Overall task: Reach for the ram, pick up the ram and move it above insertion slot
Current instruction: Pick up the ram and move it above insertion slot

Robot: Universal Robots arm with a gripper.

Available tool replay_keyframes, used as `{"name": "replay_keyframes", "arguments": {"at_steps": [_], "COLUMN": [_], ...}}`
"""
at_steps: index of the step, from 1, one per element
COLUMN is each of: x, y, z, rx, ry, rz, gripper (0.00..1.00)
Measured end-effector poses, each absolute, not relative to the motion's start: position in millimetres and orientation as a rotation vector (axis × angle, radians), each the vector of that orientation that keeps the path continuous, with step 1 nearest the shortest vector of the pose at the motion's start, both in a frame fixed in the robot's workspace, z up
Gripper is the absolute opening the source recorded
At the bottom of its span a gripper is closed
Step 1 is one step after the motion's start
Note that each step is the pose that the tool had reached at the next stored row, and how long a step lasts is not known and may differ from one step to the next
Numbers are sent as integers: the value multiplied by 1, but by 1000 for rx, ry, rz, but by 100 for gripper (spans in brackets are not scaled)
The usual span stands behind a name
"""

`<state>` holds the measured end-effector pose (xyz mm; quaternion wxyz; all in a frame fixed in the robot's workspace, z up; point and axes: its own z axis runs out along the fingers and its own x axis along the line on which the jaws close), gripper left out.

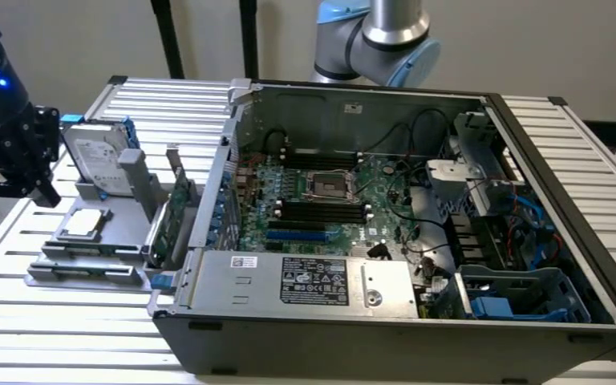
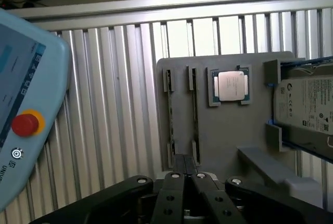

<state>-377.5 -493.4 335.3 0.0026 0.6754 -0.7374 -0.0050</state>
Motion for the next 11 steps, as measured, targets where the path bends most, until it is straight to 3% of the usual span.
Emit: {"name": "replay_keyframes", "arguments": {"at_steps": [2,5,7,8,11], "x": [-377,-378,-378,-378,-379], "y": [-493,-493,-493,-493,-493], "z": [335,335,333,332,326], "rx": [2119,2118,2119,2119,2119], "ry": [-2313,-2313,-2313,-2313,-2313], "rz": [-16,-16,-15,-15,-14], "gripper": [12,30,30,36,36]}}
